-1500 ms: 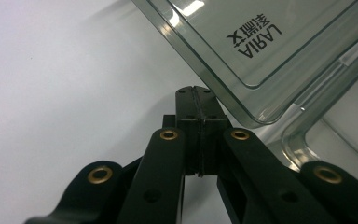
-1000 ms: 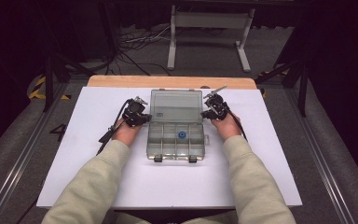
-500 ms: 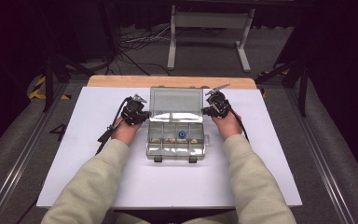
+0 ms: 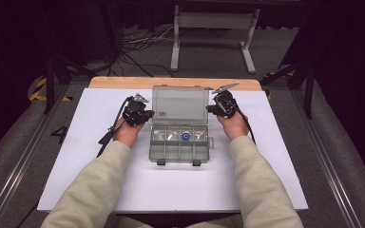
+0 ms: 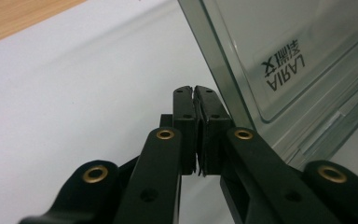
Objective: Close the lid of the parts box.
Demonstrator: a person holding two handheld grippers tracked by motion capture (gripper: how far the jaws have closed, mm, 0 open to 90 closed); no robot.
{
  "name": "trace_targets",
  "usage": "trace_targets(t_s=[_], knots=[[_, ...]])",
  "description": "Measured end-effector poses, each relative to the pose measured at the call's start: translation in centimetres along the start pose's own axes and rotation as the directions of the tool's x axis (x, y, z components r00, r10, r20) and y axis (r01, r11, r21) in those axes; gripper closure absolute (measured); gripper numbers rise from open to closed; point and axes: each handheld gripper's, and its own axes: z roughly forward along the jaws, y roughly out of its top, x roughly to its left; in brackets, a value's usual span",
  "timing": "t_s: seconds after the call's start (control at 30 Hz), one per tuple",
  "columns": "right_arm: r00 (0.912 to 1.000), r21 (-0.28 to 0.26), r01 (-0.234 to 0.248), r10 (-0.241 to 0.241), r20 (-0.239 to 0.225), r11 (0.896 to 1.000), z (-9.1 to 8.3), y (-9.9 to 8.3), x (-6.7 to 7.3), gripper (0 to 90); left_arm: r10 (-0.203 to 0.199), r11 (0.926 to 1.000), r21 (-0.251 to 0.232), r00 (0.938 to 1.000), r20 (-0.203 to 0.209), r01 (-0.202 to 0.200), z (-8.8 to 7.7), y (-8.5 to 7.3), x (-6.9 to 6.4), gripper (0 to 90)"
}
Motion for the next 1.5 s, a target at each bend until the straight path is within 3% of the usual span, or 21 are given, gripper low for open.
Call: trace_targets(t_s=[0.17,0.6,0.87,1.5], knots=[[1.0000,-0.025,-0.005,0.004,-0.005,1.000,-0.3,0.1,0.0,90.0,-0.016,0.9998,-0.013,0.9999,0.001,0.016,-0.2,0.1,0.0,87.3],[0.9996,-0.086,0.018,-0.020,-0.018,0.996,-2.2,0.6,0.6,90.0,0.011,0.9989,-0.047,0.9998,0.018,-0.011,-1.5,0.4,-0.2,87.3],[0.9975,-0.103,0.066,-0.068,-0.021,0.993,-3.8,0.7,1.6,90.0,0.022,0.9968,-0.078,0.9992,0.034,-0.019,-2.8,0.4,-0.6,86.8],[0.9921,-0.136,0.100,-0.109,-0.061,0.986,-6.7,0.4,3.1,89.7,0.047,0.9909,-0.129,0.9966,0.068,-0.038,-5.1,0.4,-1.4,85.9]])
